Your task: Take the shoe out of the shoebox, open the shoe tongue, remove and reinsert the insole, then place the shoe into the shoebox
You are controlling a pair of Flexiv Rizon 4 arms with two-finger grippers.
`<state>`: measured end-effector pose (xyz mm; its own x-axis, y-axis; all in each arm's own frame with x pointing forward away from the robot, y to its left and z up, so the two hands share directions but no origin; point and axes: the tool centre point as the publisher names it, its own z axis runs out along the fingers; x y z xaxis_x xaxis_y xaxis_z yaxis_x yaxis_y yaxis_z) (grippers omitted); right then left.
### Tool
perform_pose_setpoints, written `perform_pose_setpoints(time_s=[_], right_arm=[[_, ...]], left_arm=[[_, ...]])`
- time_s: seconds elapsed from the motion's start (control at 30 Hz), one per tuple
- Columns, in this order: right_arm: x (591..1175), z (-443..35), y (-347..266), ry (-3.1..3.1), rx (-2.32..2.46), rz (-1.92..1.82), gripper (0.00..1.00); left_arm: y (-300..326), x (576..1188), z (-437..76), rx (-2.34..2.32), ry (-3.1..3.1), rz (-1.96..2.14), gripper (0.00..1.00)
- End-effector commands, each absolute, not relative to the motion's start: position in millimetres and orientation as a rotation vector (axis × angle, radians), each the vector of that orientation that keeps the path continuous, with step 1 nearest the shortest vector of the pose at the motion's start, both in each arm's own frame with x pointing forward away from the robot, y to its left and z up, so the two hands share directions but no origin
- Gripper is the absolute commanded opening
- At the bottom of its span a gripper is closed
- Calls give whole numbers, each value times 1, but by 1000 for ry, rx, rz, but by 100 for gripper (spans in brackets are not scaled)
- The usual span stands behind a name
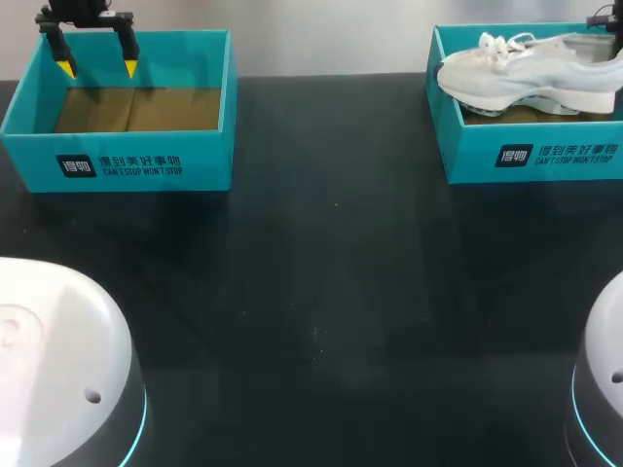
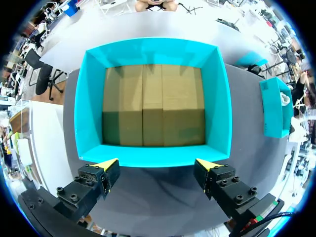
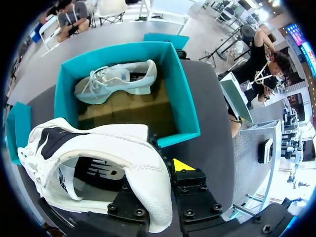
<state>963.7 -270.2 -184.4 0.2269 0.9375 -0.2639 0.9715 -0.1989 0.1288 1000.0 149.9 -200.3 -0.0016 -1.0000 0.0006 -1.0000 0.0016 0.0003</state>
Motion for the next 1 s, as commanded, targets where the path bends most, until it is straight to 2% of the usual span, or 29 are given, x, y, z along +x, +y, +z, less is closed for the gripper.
perform_pose_setpoints(time_s=[0.03, 0.17, 0.57, 1.0], right_arm=[[958, -183, -271, 1789, 2228, -160, 0], [958, -183, -271, 1789, 2228, -160, 0], [891, -171, -230, 1702, 2203, -140, 0], [818, -186, -163, 1728, 2151, -117, 0]], left_arm=[[150, 1000, -200, 2220, -2222, 0, 100], [150, 1000, -200, 2220, -2222, 0, 100], [150, 1000, -200, 2220, -2222, 0, 100], [150, 1000, -200, 2220, -2222, 0, 100]])
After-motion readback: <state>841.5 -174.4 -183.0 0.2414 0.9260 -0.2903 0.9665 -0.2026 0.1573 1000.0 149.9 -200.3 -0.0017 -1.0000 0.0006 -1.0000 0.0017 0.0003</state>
